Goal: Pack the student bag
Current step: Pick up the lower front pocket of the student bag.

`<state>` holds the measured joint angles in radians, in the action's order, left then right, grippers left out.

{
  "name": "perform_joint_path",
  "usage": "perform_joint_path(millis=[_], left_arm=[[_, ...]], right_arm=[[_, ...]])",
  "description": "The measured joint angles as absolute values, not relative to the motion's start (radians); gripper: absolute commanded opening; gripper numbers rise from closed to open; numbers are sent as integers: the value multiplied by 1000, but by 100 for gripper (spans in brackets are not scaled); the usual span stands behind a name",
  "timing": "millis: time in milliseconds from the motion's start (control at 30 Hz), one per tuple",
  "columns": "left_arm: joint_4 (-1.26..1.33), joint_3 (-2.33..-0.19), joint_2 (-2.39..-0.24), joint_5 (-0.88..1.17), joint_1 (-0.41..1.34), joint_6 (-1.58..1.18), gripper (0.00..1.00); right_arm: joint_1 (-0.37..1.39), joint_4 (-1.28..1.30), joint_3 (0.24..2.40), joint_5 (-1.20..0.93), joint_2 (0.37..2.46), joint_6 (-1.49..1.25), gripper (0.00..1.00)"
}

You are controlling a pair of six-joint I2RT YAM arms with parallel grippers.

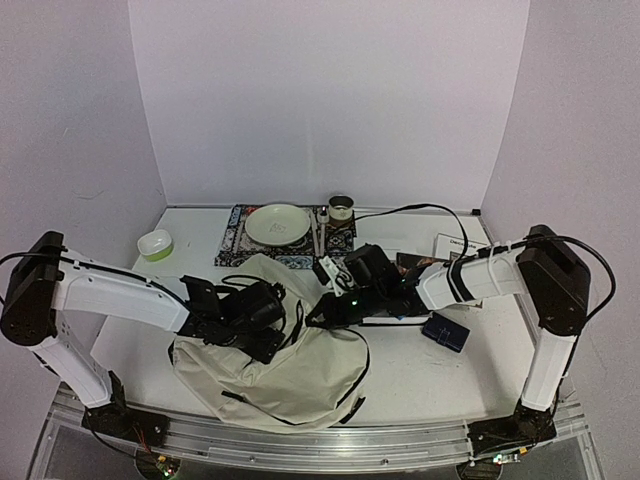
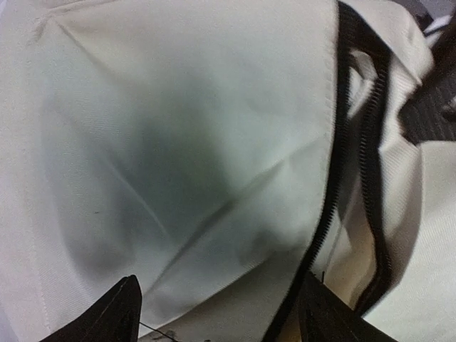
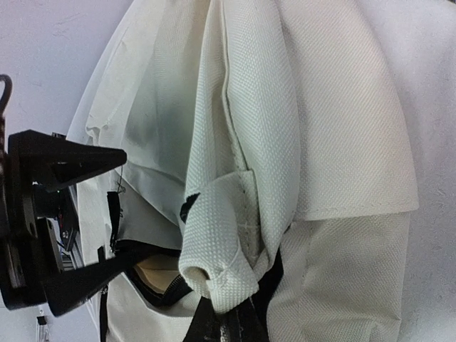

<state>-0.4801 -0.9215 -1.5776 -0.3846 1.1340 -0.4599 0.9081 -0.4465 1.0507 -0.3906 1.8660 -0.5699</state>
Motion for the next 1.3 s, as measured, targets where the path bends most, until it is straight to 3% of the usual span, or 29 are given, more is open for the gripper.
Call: perform_joint_path(millis=[233, 367, 467, 733, 933, 1033, 1300], left_arm=[[-468, -925, -1603, -327, 1138, -392, 89], [-461, -939, -1656, -321, 1146, -367, 89], [-462, -954, -1692, -348, 1153, -368, 84], [-512, -976, -1700, -511, 1169, -460, 58], [-568, -973, -1651, -625, 1168, -550, 52], [-578, -973, -1615, -643, 1168, -571, 54], [-576, -973, -1604, -561, 1166, -518, 74]], right_arm=[[908, -443, 1061, -410, 1866, -573, 0], [908, -441, 1065, -424, 1866, -574, 0], [908, -441, 1066, -431, 1866, -575, 0], [908, -444, 1074, -435, 1866, -577, 0], [908, -446, 1074, -437, 1866, -577, 0], [907, -447, 1074, -438, 1866, -577, 0], [904, -447, 1074, -447, 1866, -578, 0]])
